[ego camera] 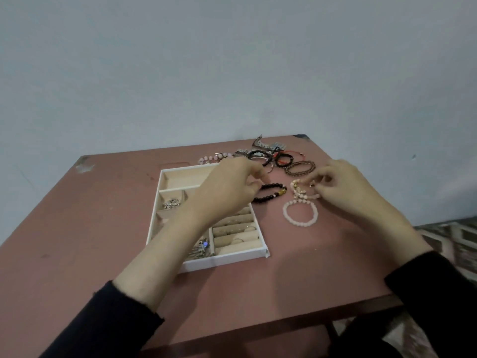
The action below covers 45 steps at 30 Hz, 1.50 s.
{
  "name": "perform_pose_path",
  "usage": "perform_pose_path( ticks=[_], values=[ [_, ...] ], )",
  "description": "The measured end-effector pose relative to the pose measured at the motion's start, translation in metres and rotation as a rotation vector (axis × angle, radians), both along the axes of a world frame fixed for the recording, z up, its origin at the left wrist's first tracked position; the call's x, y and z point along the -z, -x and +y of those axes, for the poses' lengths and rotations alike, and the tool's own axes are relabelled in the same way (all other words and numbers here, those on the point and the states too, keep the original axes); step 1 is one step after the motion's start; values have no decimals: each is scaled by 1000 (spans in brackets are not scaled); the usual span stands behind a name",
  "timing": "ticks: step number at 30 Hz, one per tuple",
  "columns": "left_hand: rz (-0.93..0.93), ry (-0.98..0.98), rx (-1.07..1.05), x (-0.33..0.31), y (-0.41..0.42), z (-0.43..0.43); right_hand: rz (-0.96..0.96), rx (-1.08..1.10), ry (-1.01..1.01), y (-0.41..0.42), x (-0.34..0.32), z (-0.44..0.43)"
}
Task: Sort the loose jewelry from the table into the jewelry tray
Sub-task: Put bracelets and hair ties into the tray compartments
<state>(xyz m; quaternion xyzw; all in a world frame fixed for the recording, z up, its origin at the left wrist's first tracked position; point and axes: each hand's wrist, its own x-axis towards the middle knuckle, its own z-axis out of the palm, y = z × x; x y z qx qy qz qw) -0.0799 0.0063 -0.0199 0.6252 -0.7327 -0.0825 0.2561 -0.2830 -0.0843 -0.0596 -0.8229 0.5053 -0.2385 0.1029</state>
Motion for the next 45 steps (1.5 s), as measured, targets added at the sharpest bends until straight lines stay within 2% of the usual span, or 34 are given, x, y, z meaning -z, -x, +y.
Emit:
perform_pose_path(
  ticks=[8, 11, 13, 19, 27, 31, 38, 45],
  values=[
    [-3, -15, 14, 6, 14, -13, 187, -124, -16, 10, 0, 6],
    [10, -31, 15, 7, 17, -15, 202, -137, -28, 10, 0, 2],
    [5, -33, 20, 6, 18, -16, 108, -128, -31, 10, 1, -1],
    [-7, -44, 15, 5, 18, -18, -458, 26, -136, 4, -3, -4],
    [-5, -84, 33, 16, 24, -22, -1012, 97, -256, -3, -3, -3],
    [-87, -63, 42, 23, 29, -23, -1093, 76, -250, -7, -4, -1],
    [-298, 1, -6, 38, 44, -28, -1067, 63, -246, -9, -2, 1],
    [-284, -9, -51, 39, 54, -30, -1060, 63, -233, -8, -1, 1]
  ],
)
